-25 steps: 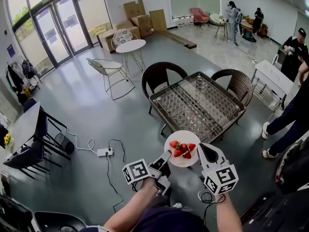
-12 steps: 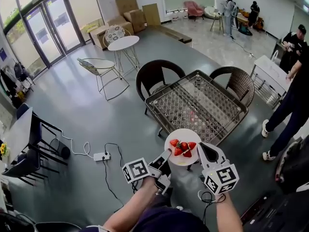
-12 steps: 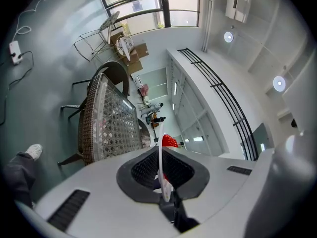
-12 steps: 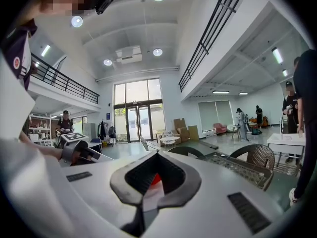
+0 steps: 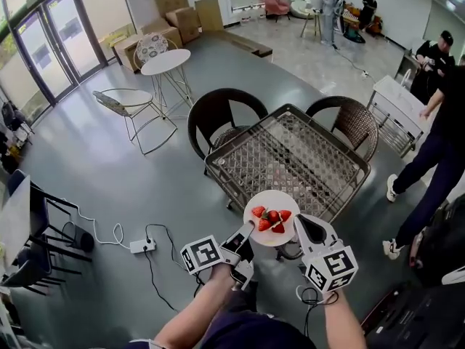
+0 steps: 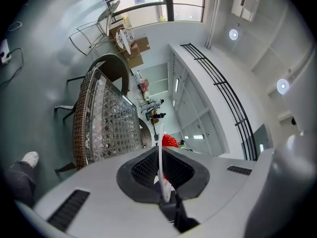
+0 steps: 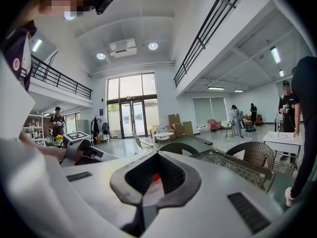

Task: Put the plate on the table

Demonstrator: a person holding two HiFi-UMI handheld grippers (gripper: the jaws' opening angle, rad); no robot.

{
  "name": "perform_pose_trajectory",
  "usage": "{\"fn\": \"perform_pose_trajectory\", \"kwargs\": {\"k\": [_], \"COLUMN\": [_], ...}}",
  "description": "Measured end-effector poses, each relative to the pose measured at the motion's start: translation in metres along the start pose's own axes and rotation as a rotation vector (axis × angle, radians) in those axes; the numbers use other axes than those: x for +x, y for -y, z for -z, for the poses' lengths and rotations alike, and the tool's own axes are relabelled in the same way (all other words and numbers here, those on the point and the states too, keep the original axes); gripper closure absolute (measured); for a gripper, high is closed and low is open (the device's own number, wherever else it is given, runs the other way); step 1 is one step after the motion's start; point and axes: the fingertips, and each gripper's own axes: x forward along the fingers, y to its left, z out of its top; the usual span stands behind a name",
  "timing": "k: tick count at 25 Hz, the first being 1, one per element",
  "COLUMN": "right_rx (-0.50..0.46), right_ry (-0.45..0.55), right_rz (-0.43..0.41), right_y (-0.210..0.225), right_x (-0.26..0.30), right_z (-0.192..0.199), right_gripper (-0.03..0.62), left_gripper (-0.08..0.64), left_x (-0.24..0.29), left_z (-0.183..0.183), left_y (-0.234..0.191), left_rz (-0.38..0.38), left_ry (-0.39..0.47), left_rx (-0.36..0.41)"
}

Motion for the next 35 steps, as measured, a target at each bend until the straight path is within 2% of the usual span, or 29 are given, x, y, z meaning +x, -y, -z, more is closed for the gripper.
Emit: {"fn": "perform_pose_trajectory", "kwargs": {"k": [20,27,35], "right_rx": [0.031,0.045,0.061], "right_ry": [-0.044,-0.042,-0.063], "right_rz": [0.177,0.205,0.190], "right_y": [0.065,0.079,0.096], "right_x": [0.095,0.106,0.119], "right_z": [-0.039,-0.045,-0.035], "right_gripper": [0.589,0.589,0.589], "left_gripper": [0.543,0.543,0.543], "left_x": [0.085,0.103,0.117], "left_z": [-0.094,-0.101,-0.102], "left_y": [-0.020,-0.027,-0.041], "left_rz": [-0.024,-0.027,-0.059], "left_ry": [-0.145,-0.179,-0.166], "left_rx": [0.037,0.033,0.014]}}
